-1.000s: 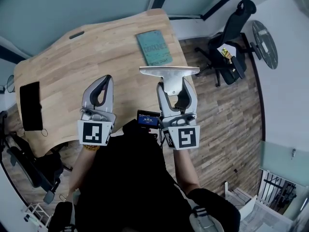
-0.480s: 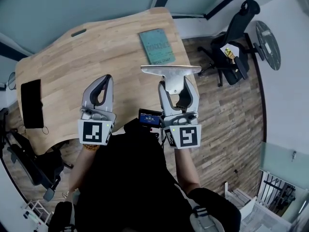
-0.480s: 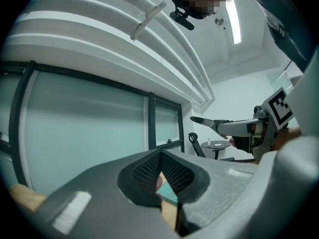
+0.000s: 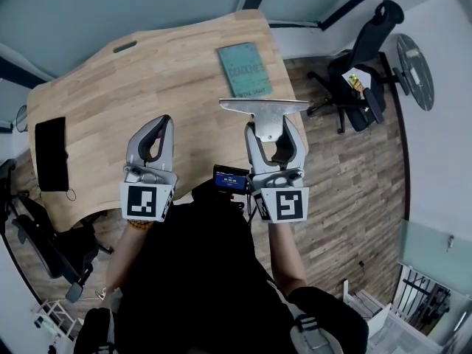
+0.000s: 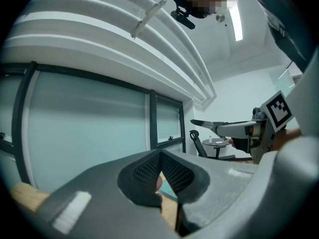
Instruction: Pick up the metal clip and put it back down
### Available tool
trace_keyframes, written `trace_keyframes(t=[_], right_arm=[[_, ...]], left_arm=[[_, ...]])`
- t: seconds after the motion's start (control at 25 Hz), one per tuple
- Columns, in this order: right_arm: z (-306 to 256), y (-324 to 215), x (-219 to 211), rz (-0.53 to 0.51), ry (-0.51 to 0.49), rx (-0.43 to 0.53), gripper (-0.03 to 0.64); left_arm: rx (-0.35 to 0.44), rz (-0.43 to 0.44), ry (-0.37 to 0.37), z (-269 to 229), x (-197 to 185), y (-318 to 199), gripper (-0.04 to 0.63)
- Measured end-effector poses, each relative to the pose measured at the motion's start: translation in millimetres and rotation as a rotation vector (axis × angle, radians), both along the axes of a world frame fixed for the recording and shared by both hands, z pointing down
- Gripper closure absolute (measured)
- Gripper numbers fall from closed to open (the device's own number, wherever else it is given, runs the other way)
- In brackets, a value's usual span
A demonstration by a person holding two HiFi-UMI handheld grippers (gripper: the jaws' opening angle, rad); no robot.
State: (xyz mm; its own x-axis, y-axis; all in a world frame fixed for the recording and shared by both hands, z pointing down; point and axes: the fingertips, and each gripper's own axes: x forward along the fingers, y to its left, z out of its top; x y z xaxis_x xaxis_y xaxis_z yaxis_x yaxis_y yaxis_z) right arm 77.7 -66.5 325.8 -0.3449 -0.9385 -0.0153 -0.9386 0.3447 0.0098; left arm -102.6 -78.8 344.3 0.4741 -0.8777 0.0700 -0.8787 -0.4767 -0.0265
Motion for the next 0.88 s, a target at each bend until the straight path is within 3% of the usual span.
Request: trace_keyframes(t=[0.16, 0.88], right_arm=[[4, -1, 3, -0.017, -0.008, 0.006, 0.336], [86, -17, 25, 0.025, 0.020, -0.177, 0.336]], left_arm=[[-0.012, -0.005, -0.013, 3, 4, 0, 0.595], [-0.076, -0.040, -0.044, 22, -3, 12, 0.595]])
